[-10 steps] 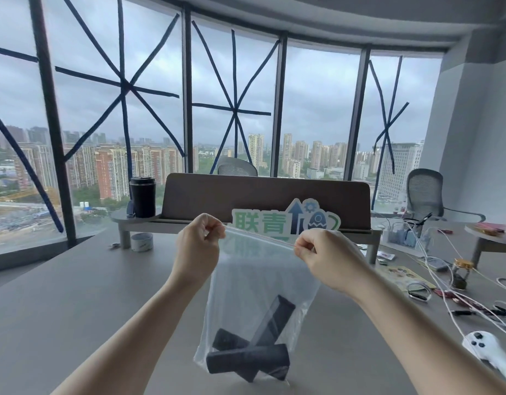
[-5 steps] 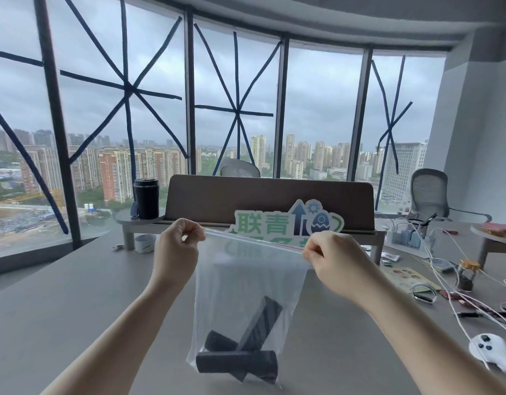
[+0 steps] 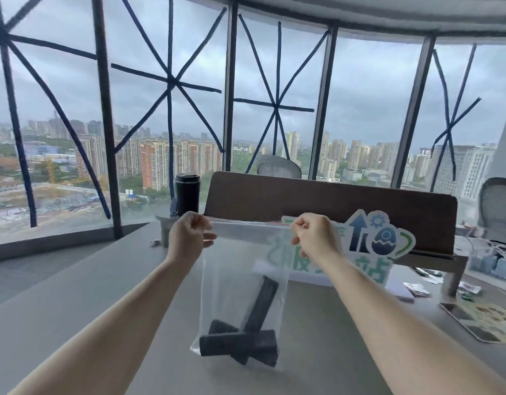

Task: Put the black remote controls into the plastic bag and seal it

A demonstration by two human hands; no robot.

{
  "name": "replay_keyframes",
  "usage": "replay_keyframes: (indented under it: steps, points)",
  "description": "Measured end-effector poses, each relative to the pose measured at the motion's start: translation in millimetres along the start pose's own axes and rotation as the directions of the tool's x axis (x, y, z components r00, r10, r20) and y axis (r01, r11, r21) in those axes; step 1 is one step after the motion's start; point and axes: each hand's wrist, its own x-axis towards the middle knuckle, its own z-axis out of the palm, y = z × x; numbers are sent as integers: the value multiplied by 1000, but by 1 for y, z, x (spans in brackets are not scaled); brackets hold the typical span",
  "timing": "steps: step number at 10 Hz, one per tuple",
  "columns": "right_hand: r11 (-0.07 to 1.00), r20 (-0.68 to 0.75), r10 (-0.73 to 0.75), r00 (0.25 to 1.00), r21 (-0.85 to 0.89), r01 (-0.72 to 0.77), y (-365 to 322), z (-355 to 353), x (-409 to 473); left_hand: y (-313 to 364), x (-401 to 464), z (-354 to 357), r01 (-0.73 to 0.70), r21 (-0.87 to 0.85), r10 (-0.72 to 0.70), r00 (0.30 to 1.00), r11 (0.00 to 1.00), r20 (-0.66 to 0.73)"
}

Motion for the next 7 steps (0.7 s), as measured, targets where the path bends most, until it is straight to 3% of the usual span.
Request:
replay_keyframes:
  steps: [1, 2, 4, 6, 7]
  points:
    - [988, -71, -17, 997, 150, 27, -17, 33, 31, 2, 42, -16, -46, -18, 45, 997, 999, -70]
    - [980, -61, -50, 997, 189, 61, -20, 62, 34, -12, 65, -34, -55, -12, 53, 992, 998, -111]
    - [997, 226, 43, 973, 56, -57, 32, 127, -15, -98, 42, -60, 89, 37, -86, 993, 995, -81]
    - [993, 534, 95, 840, 3, -114, 58, 140, -72, -150, -13, -86, 269, 112, -252, 957, 957, -143]
    - [993, 514, 78, 854, 38, -114, 63, 116, -90, -149, -44, -94, 282, 299, -230, 953, 912, -197]
